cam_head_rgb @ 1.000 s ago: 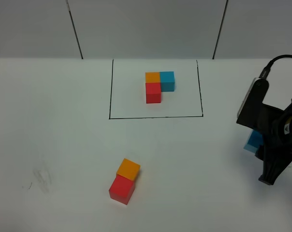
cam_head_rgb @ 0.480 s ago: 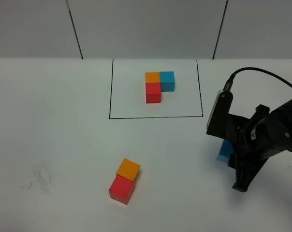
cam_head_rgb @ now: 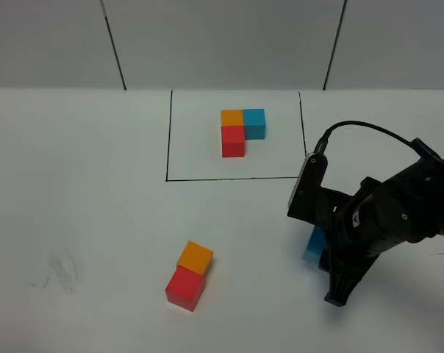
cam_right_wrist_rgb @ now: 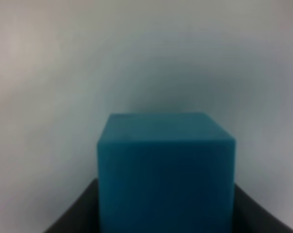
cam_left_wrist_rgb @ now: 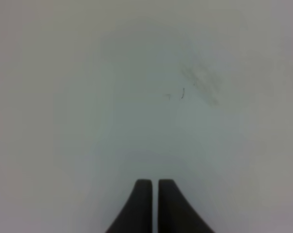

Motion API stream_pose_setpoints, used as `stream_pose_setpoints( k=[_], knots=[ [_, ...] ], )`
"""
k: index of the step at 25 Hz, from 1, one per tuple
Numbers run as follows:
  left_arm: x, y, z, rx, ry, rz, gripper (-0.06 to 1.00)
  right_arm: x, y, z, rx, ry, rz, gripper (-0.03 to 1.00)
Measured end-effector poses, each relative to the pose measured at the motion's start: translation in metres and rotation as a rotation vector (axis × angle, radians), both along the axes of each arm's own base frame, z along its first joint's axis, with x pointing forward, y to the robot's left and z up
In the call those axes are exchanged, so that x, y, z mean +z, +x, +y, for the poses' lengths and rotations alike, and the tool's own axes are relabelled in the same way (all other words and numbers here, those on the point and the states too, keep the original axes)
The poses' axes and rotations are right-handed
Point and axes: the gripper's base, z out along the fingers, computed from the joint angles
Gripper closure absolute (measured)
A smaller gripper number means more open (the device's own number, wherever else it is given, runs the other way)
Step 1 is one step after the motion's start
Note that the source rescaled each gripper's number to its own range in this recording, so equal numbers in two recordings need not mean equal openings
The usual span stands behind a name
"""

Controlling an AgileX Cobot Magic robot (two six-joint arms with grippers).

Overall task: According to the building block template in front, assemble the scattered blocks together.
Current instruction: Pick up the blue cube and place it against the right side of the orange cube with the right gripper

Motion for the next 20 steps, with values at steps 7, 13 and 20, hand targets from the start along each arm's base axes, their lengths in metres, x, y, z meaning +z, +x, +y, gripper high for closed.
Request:
stream_pose_setpoints(
  k=[7, 13, 20],
  knots=[
    [0.0, 0.0, 0.0, 0.0, 0.0, 0.0, 0.94, 0.005, -0.005, 0.02, 0.033, 0.042, -0.015, 0.46],
    [0.0, 0.0, 0.0, 0.001, -0.001, 0.0, 0.94, 0.007, -0.006, 0.038, 0.082, 0.045, -0.017, 0.46],
    [0.0, 0.0, 0.0, 0.001, 0.0, 0.0, 0.94, -0.003, -0.006, 0.058, 0.124, 0.034, 0.009, 0.46]
  ],
)
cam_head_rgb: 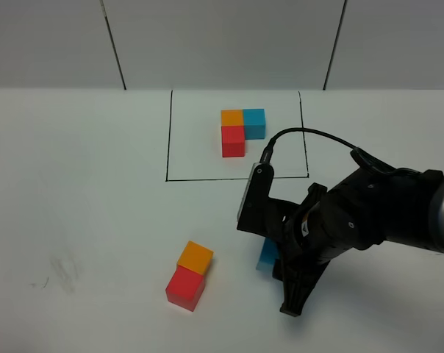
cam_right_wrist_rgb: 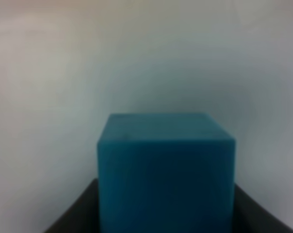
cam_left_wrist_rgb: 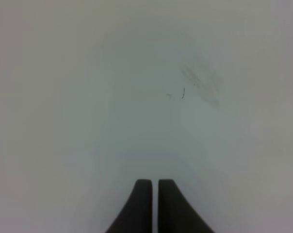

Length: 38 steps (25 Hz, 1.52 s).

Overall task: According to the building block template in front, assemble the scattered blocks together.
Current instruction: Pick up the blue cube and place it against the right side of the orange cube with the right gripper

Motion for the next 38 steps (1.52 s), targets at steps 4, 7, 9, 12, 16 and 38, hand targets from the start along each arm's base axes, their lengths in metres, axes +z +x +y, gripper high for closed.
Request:
stream_pose_setpoints(
  k=[4, 7, 9, 12, 16, 38],
  knots=[
    [0.0, 0.0, 0.0, 0.0, 0.0, 0.0, 0.94, 0.001, -0.001, 0.015, 0.032, 0.005, 0.0, 0.46],
    [0.0, 0.0, 0.0, 0.0, 0.0, 0.0, 0.94, 0.002, 0.0, 0.025, 0.051, 0.003, 0.006, 0.46],
    [0.0, 0.0, 0.0, 0.0, 0.0, 0.0, 0.94, 0.003, 0.001, 0.03, 0.052, 0.005, 0.011, 0.46],
    [0.0, 0.0, 0.0, 0.0, 0.0, 0.0, 0.94, 0.001, 0.0, 0.036, 0.06, 0.002, 0.019, 0.46],
    [0.0, 0.0, 0.0, 0.0, 0.0, 0.0, 0.94, -0.002, -0.001, 0.04, 0.064, 0.0, 0.025, 0.46],
    [0.0, 0.0, 0.0, 0.0, 0.0, 0.0, 0.94, -0.01, 0.006, 0.048, 0.004, 0.009, 0.053, 0.46]
  ],
)
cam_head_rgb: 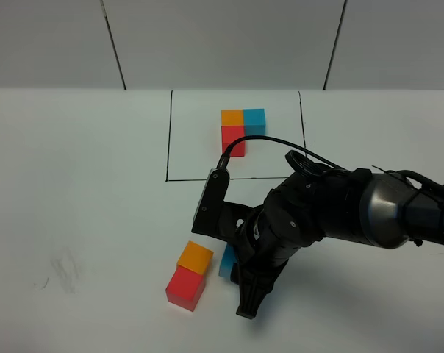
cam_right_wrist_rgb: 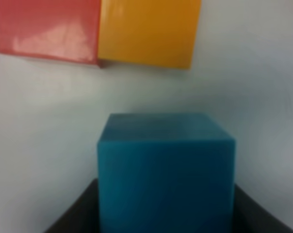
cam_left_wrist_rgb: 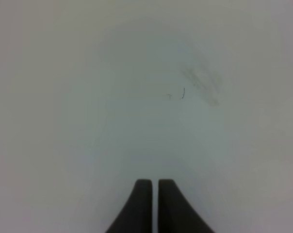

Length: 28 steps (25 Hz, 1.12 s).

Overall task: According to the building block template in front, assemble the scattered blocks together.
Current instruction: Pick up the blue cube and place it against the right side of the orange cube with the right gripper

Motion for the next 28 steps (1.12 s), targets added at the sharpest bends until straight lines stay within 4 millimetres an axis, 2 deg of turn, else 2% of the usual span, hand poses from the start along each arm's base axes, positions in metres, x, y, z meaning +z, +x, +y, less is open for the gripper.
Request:
stream_pose_setpoints(
  k=[3, 9, 24, 28],
  knots=[
    [0.0, 0.0, 0.0, 0.0, 0.0, 0.0, 0.94, -0.001, -0.001, 0.001, 0.002, -0.001, 0.002, 0.46],
    [0.0, 0.0, 0.0, 0.0, 0.0, 0.0, 0.94, -0.015, -0.002, 0.003, -0.011, -0.022, 0.034, 0.46],
    [0.0, 0.0, 0.0, 0.0, 0.0, 0.0, 0.94, -0.013, 0.007, 0.014, -0.042, -0.001, 0.03, 0.46],
    [0.0, 0.0, 0.0, 0.0, 0.0, 0.0, 0.94, -0.019, 0.005, 0.016, -0.044, -0.011, 0.044, 0.46]
  ],
)
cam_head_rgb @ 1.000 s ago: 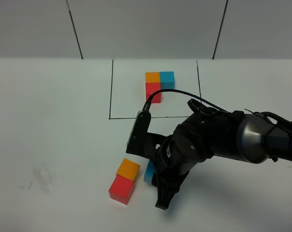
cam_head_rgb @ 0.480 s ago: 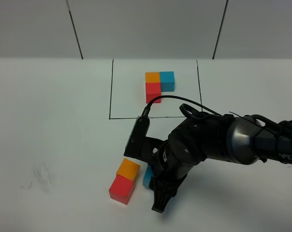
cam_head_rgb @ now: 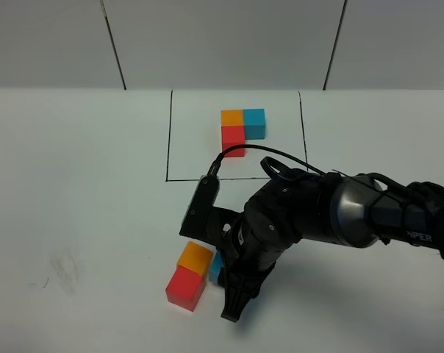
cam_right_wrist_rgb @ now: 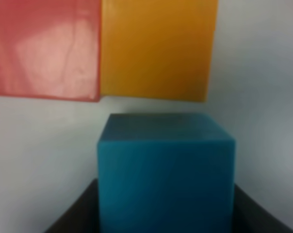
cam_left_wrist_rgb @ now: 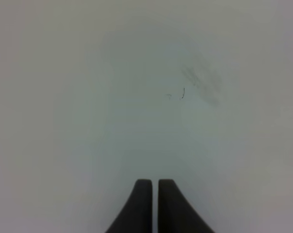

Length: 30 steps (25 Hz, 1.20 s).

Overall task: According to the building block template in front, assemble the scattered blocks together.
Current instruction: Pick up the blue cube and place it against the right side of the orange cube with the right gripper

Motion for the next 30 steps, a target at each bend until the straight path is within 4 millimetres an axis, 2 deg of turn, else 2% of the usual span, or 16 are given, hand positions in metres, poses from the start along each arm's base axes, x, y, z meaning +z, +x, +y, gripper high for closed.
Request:
stream_pose_setpoints(
  k=[21, 30],
  knots=[
    [0.0, 0.0, 0.0, -0.001, 0.001, 0.0, 0.94, 0.0011, 0.0046, 0.0048, -0.027, 0.018, -0.003, 0.46],
    [0.0, 0.0, 0.0, -0.001, 0.001, 0.0, 0.94, -0.0067, 0.0049, 0.0051, -0.027, 0.0, 0.015, 0.46]
  ],
)
